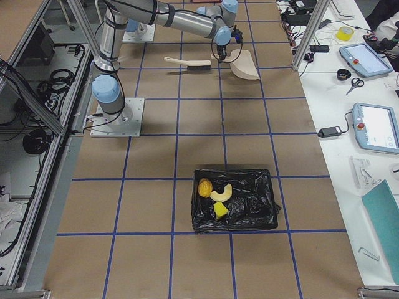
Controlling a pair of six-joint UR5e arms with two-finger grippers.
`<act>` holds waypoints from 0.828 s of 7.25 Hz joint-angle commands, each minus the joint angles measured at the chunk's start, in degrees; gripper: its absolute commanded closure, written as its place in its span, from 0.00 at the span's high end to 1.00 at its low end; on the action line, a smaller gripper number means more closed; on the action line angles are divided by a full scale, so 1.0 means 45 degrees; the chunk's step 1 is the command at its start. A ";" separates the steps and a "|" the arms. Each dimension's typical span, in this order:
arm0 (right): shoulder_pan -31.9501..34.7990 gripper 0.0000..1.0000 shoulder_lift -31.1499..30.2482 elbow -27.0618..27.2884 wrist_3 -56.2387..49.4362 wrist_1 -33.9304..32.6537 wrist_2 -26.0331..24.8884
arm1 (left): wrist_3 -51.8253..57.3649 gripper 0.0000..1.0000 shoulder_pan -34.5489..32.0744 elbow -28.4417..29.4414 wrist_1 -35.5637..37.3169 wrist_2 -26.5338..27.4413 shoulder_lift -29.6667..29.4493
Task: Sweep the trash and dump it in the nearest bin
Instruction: 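Lower the dustpan onto the table beside the brush with the right gripper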
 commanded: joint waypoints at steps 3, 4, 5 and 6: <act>0.0000 0.73 -0.0078 -0.0018 0.0148 0.0007 0.0011 | 0.0026 1.00 0.0000 0.0000 0.0000 0.0015 -0.0007; -0.0019 0.77 -0.0117 -0.0096 0.0148 0.0007 0.0011 | 0.0007 1.00 -0.0019 0.0000 0.0019 -0.0062 0.0012; -0.0039 0.81 -0.0234 -0.0155 0.0128 0.0007 -0.0009 | 0.0007 1.00 0.0000 0.0000 0.0020 -0.0024 0.0012; -0.0174 0.87 -0.0486 -0.0175 0.0012 0.0007 -0.0047 | 0.0007 1.00 -0.0019 0.0000 0.0039 -0.0024 0.0012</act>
